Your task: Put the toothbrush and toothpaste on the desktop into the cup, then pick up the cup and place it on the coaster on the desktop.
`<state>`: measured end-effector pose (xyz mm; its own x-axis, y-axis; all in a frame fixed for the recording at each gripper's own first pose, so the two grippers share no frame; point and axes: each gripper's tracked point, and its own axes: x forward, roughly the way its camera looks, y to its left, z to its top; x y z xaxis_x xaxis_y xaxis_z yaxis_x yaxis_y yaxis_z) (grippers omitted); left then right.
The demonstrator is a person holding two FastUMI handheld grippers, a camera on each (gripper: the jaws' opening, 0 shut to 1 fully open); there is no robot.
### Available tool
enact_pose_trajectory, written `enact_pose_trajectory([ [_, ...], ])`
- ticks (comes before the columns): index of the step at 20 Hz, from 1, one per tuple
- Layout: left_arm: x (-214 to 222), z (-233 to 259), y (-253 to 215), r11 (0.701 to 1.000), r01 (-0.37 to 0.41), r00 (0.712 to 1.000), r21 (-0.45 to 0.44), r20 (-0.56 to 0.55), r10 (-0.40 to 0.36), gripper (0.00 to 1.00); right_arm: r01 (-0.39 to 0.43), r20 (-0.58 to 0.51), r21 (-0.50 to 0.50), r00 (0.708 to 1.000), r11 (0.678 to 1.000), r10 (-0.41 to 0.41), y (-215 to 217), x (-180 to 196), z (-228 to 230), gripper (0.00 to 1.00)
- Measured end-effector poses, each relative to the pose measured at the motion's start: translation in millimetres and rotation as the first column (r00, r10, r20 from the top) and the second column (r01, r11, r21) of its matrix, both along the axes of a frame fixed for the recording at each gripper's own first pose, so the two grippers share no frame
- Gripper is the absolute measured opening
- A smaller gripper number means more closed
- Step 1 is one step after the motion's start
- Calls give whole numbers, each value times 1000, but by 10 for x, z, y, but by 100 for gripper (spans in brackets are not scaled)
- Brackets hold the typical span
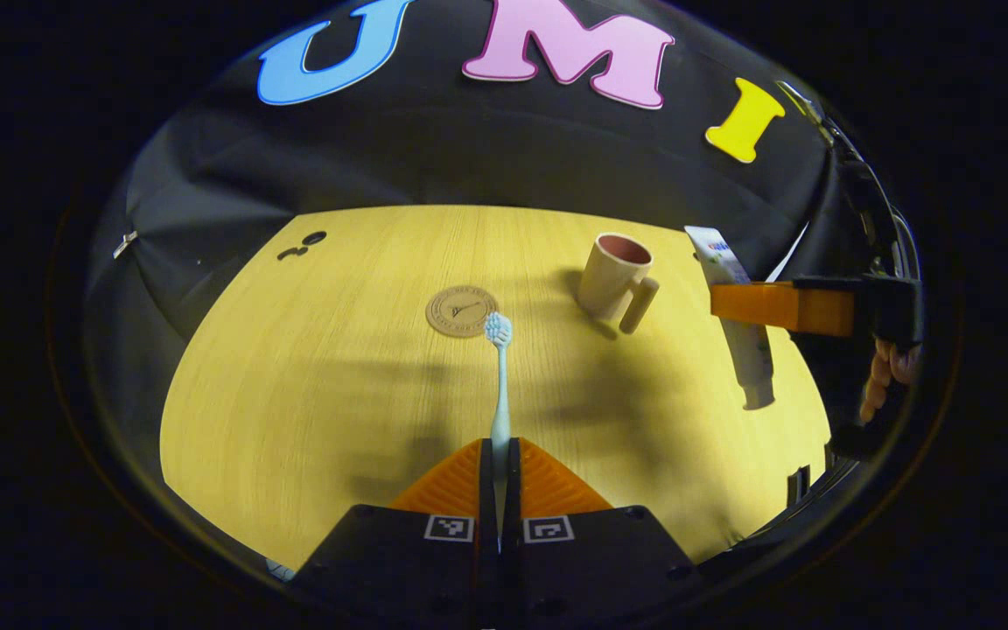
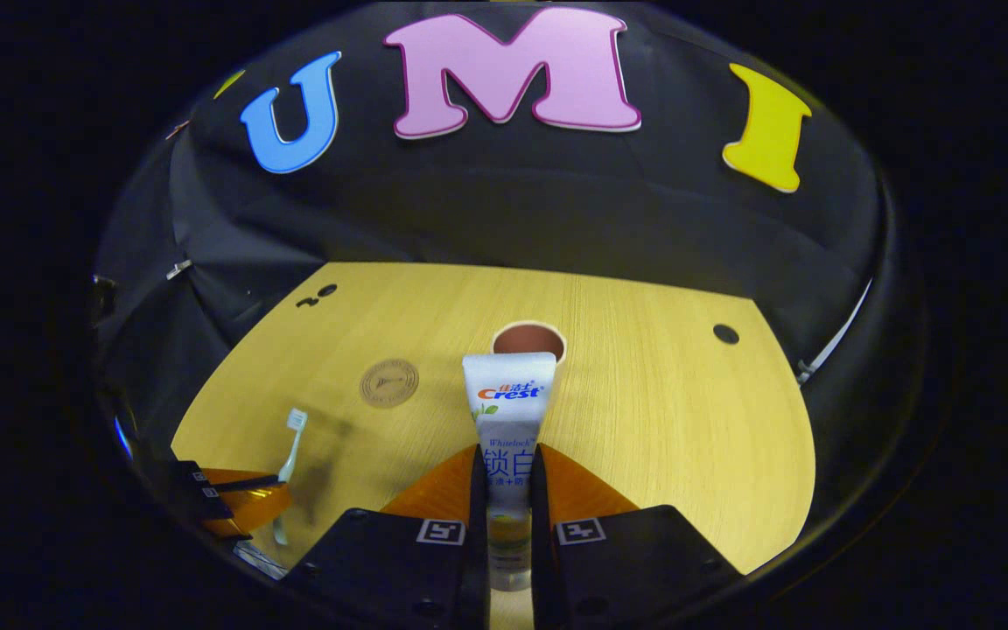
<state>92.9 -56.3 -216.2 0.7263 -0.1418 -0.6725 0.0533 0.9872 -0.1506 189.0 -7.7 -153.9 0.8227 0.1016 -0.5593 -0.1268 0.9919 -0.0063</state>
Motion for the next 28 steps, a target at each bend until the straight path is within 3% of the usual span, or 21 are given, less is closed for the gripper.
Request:
enact_pose_trajectory([
  [5, 161, 506, 21, 999, -27, 994, -39, 102, 31, 6, -10, 189, 29, 982, 1000, 4, 40, 456, 641, 22],
  [12, 393, 943, -5, 997, -54, 968, -61, 243, 67, 6, -72, 424, 25, 904, 997, 55, 245, 1022, 970, 22],
  [17, 511, 906, -74, 995, -63, 952, -73, 296, 82, 6, -111, 468, 15, 879, 994, 91, 398, 1418, 699, 22],
  [23, 628, 701, -190, 992, -76, 956, -97, 277, 100, 7, -110, 477, 3, 873, 994, 96, 259, 1749, 315, 23],
  [28, 732, 628, -321, 987, -95, 955, -133, 268, 128, 6, -131, 473, 13, 874, 991, 109, 259, 1806, 8, 22],
])
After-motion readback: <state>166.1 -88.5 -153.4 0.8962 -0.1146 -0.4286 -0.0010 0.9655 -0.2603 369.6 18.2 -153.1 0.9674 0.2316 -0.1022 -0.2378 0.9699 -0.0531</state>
